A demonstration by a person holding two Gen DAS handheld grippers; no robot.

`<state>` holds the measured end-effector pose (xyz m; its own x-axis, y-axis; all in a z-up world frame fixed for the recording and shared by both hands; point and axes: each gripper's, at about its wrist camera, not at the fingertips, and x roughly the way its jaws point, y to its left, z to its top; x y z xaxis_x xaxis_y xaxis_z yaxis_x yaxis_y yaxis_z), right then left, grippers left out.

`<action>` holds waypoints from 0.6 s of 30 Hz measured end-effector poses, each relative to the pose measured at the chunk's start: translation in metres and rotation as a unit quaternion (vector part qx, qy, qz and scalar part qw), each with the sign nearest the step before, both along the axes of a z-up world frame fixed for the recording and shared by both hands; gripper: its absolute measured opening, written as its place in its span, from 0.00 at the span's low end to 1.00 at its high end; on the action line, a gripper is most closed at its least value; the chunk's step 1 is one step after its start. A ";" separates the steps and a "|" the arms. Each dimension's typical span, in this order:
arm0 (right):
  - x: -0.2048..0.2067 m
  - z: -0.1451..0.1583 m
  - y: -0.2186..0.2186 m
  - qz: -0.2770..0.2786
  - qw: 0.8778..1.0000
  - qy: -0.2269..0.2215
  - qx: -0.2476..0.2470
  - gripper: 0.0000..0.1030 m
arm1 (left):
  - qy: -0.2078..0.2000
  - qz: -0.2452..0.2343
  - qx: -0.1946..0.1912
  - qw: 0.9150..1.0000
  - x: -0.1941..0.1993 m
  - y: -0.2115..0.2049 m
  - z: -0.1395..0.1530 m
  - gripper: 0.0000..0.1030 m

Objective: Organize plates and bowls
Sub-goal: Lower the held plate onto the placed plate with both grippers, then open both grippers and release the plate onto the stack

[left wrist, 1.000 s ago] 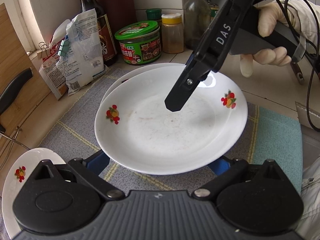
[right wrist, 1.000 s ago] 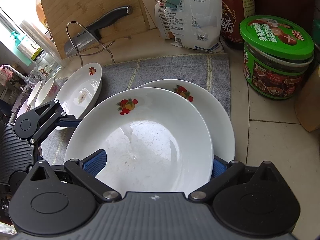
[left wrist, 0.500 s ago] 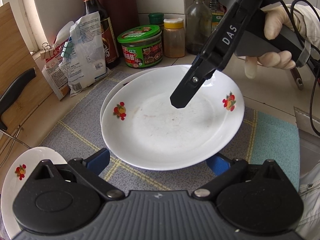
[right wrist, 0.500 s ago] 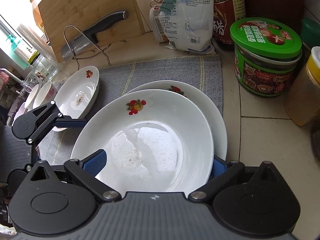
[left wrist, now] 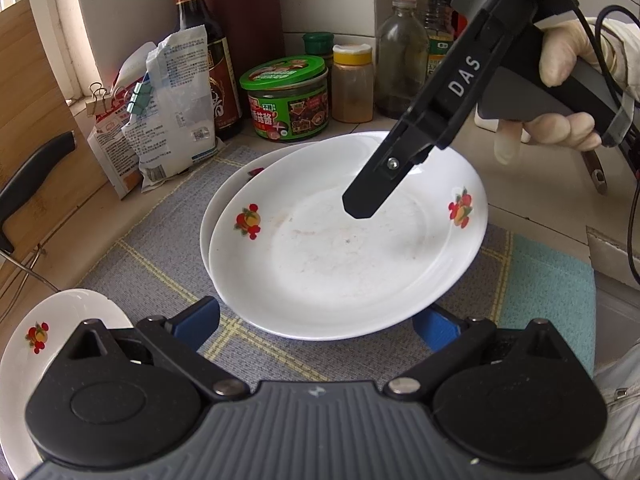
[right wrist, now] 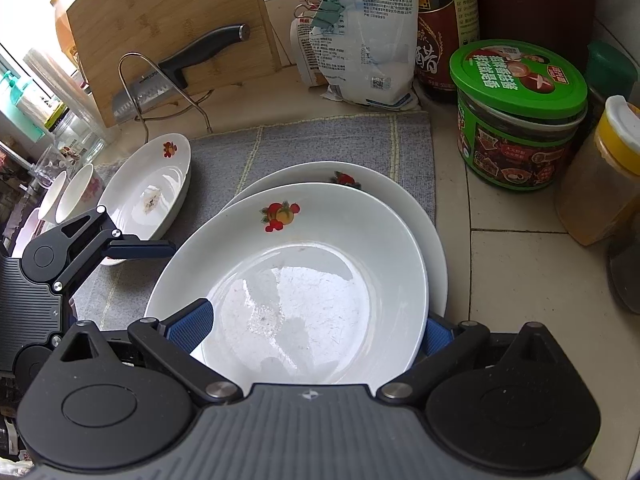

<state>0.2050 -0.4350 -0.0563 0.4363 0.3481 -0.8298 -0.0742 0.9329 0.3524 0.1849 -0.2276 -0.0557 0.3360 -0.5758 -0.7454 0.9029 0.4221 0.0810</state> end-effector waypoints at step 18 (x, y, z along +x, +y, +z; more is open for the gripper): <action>-0.012 0.008 0.007 -0.017 0.999 0.000 -0.044 1.00 | 0.000 0.010 -0.021 1.000 -0.010 0.012 0.011 0.99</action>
<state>0.1932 -0.4282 -0.0478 0.4474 0.2586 -0.8561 -0.0414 0.9623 0.2690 0.1751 -0.2155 -0.0452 0.3482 -0.6000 -0.7203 0.8939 0.4439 0.0624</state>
